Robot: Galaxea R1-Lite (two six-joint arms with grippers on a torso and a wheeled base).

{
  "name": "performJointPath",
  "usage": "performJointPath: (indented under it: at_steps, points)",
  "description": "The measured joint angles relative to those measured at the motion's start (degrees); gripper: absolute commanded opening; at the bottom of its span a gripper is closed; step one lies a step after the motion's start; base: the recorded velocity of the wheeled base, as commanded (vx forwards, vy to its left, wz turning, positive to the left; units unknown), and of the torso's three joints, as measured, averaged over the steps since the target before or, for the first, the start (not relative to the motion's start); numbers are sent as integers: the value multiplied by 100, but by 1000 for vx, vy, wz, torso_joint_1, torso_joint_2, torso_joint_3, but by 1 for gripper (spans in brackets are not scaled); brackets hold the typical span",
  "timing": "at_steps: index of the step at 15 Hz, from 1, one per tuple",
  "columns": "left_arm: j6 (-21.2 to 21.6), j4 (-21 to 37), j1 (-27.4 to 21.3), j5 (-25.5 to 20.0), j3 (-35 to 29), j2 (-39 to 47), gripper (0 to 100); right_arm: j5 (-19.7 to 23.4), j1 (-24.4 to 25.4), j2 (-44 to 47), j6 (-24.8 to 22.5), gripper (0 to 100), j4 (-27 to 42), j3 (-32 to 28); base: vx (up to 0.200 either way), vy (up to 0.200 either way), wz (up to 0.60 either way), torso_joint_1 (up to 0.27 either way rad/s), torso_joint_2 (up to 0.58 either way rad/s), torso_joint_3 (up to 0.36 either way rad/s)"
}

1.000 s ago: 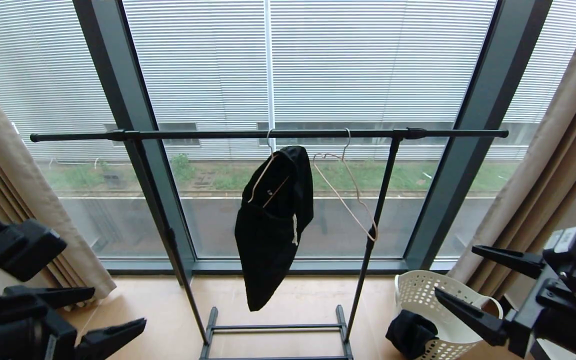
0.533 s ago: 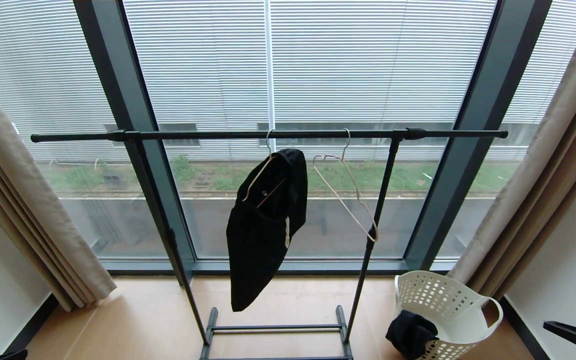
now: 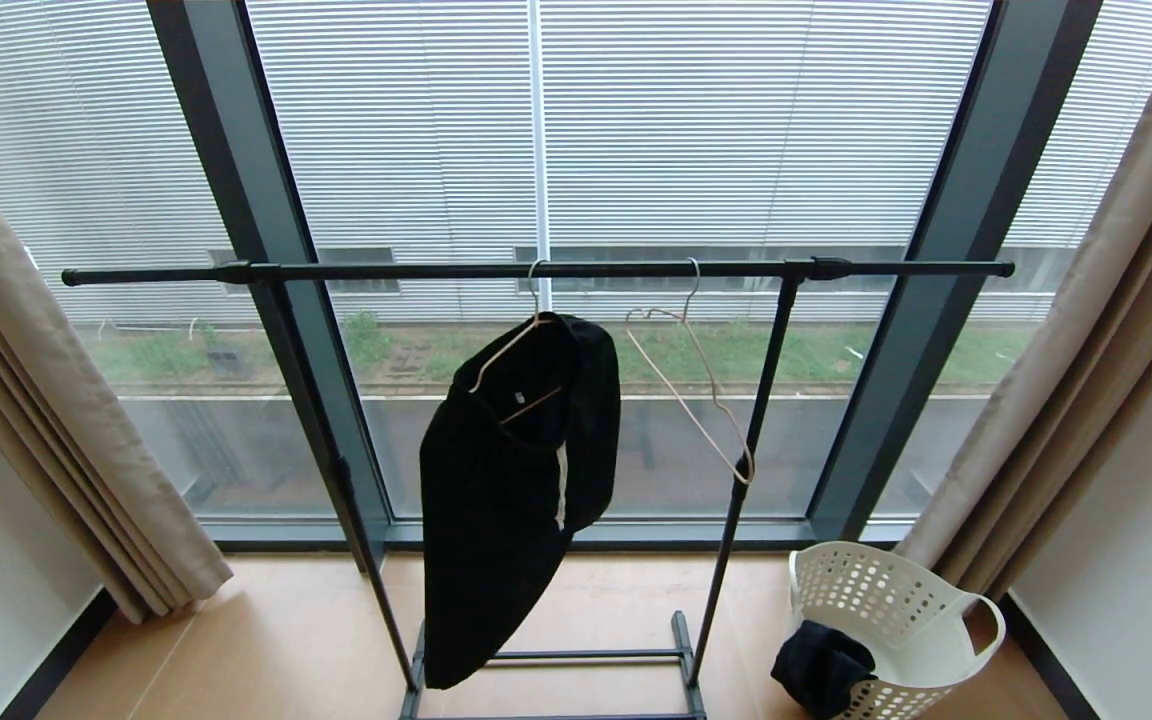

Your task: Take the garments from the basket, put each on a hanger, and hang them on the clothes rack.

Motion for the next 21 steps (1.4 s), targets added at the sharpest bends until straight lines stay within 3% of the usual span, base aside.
performJointPath:
  at_steps: [3, 5, 8, 10, 13, 17, 21]
  points:
    - [116, -1, 428, -4, 35, -400, 100, 251, -749, -500, -12, 100, 37, 9, 0, 0, 0, 0, 0, 0]
    - [296, -85, 767, -22, 107, -628, 100, 339, -864, -629, -6, 100, 99, 9, 0, 0, 0, 0, 0, 0]
    - [206, -100, 900, -101, 145, -796, 100, 667, -897, -709, 29, 100, 179, -46, 0, 0, 0, 0, 0, 0]
    - [138, -107, 909, -475, 145, -835, 100, 1133, -848, -725, 66, 100, 323, -88, 0, 0, 0, 0, 0, 0]
    - [69, -107, 894, -495, 145, -835, 100, 1877, -689, -709, 500, 100, 390, -144, 0, 0, 0, 0, 0, 0]
    - [-44, -124, 1234, -195, 158, -1078, 100, 1783, -591, -736, 558, 100, 354, -144, 0, 0, 0, 0, 0, 0]
    - [-108, -138, 1256, -91, 182, -1259, 100, 2177, -55, -742, 651, 100, 384, -157, 0, 0, 0, 0, 0, 0]
